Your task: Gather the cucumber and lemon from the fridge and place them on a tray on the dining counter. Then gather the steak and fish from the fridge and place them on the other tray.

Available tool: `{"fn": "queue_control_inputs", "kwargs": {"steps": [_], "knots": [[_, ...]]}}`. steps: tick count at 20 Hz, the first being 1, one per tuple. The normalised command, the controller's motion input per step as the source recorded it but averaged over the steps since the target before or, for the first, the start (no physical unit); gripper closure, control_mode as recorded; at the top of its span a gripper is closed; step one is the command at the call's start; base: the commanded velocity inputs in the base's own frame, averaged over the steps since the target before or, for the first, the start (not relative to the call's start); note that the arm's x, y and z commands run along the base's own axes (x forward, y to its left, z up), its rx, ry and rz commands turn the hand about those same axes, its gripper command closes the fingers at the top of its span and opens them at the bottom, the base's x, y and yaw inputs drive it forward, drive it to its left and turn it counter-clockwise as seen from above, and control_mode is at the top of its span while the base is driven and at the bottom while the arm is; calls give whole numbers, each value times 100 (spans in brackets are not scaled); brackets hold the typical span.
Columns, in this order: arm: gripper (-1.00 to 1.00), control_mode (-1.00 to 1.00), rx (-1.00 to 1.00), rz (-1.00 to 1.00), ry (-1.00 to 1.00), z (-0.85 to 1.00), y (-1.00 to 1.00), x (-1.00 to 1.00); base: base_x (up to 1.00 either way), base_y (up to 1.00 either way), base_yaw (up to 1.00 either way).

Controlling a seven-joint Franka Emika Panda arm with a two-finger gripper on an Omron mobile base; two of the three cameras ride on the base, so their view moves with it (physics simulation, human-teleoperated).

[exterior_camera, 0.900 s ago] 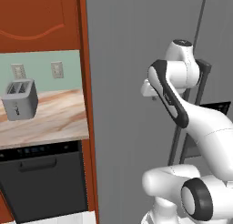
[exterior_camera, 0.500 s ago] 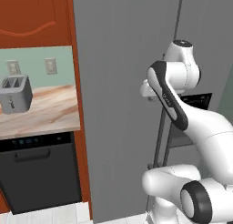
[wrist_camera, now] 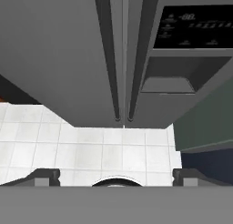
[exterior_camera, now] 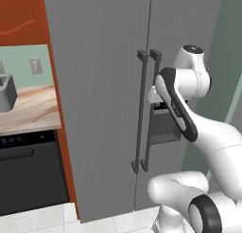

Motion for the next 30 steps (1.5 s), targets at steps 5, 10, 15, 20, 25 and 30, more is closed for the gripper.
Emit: {"fn": "queue_control_inputs", "kwargs": {"steps": [5, 10, 15, 20, 25, 30], "knots": [[-100, 100, 0, 0, 0, 0, 0, 0, -1, -40, 0], [-100, 100, 0, 0, 0, 0, 0, 0, -53, -31, 0], [-100, 100, 0, 0, 0, 0, 0, 0, -32, 5, 0], [-100, 100, 0, 0, 0, 0, 0, 0, -18, 15, 0], [-100, 100, 0, 0, 0, 0, 0, 0, -26, 6, 0], [-100, 100, 0, 0, 0, 0, 0, 0, -23, 1, 0]]}}
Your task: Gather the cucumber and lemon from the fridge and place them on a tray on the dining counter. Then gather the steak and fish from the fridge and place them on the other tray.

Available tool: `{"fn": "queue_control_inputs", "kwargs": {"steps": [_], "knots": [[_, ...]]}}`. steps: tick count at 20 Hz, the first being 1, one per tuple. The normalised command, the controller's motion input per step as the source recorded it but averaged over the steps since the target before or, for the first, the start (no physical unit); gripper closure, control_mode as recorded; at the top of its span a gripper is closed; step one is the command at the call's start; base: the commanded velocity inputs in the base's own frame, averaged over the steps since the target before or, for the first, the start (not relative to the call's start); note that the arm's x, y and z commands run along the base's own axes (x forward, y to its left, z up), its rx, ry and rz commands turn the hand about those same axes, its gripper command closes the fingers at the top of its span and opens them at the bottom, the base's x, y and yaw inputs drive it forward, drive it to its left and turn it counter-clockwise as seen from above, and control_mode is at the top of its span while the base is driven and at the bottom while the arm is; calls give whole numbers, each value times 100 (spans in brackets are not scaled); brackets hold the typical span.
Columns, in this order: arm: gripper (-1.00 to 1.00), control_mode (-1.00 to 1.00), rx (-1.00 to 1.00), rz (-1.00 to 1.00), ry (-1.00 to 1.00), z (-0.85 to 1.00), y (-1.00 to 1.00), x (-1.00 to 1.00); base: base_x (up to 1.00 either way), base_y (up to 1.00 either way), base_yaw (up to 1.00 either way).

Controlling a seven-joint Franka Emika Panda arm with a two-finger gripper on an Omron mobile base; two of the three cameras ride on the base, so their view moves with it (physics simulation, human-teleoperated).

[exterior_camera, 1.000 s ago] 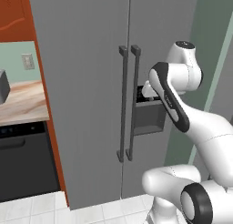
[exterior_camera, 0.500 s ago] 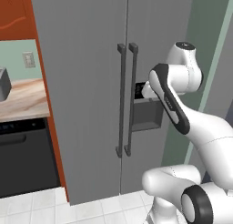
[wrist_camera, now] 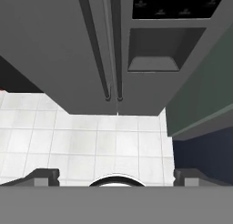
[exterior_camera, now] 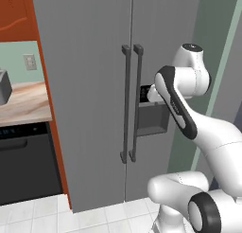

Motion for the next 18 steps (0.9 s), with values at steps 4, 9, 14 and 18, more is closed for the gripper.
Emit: {"fn": "queue_control_inputs", "kwargs": {"steps": [4, 9, 14, 18], "knots": [[-100, 100, 0, 0, 0, 0, 0, 0, -27, 1, 0], [-100, -100, 0, -2, -1, -4, 3, 12, -2, 3, 0], [-100, -100, 5, -1, -17, -9, -1, 46, 0, 0, 0], [-100, -100, 1, 0, -17, 0, 2, 69, 0, 0, 0]]}}
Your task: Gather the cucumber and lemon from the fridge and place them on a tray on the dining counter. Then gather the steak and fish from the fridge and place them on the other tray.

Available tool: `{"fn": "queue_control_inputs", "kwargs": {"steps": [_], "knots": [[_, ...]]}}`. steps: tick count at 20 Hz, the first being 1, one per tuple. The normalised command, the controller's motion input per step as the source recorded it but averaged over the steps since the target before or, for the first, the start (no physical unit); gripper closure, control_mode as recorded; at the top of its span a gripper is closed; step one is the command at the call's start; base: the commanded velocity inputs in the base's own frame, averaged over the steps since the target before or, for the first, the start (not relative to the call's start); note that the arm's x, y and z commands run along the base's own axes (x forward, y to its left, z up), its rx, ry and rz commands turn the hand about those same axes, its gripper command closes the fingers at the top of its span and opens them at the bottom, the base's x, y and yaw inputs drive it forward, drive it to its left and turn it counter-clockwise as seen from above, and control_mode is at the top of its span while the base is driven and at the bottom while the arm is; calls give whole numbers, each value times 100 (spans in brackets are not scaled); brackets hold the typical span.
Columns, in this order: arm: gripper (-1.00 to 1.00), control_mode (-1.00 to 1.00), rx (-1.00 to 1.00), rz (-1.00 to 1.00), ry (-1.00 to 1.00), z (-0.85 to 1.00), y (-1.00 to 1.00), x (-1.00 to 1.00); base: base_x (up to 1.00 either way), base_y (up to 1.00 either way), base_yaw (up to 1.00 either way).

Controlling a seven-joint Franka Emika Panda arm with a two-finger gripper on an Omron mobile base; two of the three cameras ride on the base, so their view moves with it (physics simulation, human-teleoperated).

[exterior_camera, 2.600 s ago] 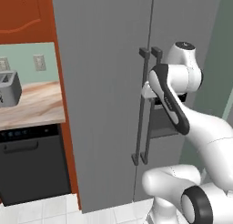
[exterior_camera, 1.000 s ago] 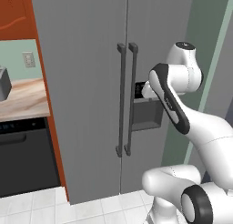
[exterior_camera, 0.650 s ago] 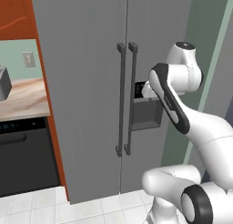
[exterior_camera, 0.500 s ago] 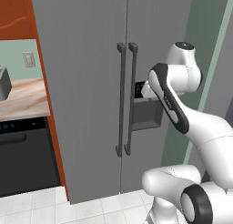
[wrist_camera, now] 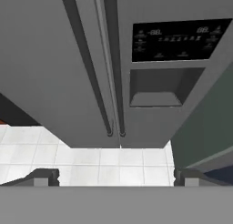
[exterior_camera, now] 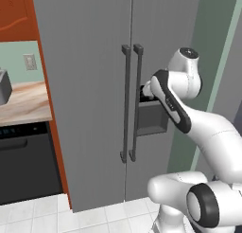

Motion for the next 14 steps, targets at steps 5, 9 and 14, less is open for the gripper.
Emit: {"fn": "queue_control_inputs", "kwargs": {"steps": [5, 9, 14], "knots": [[-100, -100, 0, -1, -12, 0, 23, 60, 0, 0, 0], [-100, -100, -1, -3, -6, 0, 32, 44, 0, 0, 0], [-100, -100, -1, -2, 0, 2, 1, 15, 0, 0, 0]]}}
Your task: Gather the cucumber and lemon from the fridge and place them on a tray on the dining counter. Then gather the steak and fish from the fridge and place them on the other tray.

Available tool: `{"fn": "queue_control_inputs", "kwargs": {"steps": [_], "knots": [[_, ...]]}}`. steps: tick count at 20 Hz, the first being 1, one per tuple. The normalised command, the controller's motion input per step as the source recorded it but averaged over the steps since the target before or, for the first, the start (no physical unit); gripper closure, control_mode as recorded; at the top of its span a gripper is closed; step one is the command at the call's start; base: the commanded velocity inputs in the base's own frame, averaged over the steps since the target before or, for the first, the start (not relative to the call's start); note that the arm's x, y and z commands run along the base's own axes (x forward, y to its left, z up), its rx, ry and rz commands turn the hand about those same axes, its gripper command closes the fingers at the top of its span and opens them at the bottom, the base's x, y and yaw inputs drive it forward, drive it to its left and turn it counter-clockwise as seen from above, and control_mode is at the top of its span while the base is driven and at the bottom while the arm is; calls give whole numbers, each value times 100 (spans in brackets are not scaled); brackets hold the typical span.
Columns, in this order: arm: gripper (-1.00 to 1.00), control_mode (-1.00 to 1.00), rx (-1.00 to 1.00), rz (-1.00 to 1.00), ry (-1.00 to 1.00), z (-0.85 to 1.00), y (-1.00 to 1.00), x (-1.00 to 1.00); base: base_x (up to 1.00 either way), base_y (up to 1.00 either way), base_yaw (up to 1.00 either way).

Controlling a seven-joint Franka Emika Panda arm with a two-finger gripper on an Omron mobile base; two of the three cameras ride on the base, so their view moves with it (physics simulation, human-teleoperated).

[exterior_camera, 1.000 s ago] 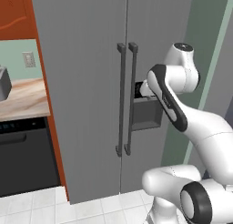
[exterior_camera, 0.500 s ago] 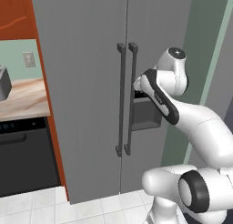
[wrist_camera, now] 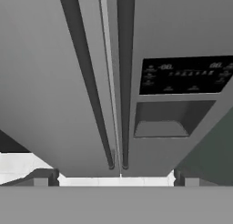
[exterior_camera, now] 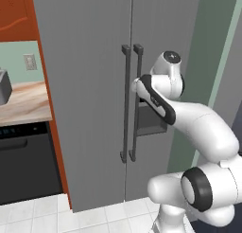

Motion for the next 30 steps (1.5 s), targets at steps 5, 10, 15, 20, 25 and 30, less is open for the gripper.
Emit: {"fn": "queue_control_inputs", "kwargs": {"steps": [5, 10, 15, 20, 25, 30], "knots": [[-100, -100, -1, -6, 2, 0, -6, 4, 0, 0, 0], [-100, -100, 0, -5, 1, 2, -8, 13, 0, 0, 0], [-100, -100, 0, 0, 0, 0, 0, 40, 0, 0, 0], [-100, -100, 0, 0, 0, 0, 0, 40, 0, 0, 0], [-100, -100, 0, 0, 0, 0, 0, 36, 0, 0, 0], [-100, -100, 0, 0, 0, 0, 0, 35, 0, 0, 0]]}}
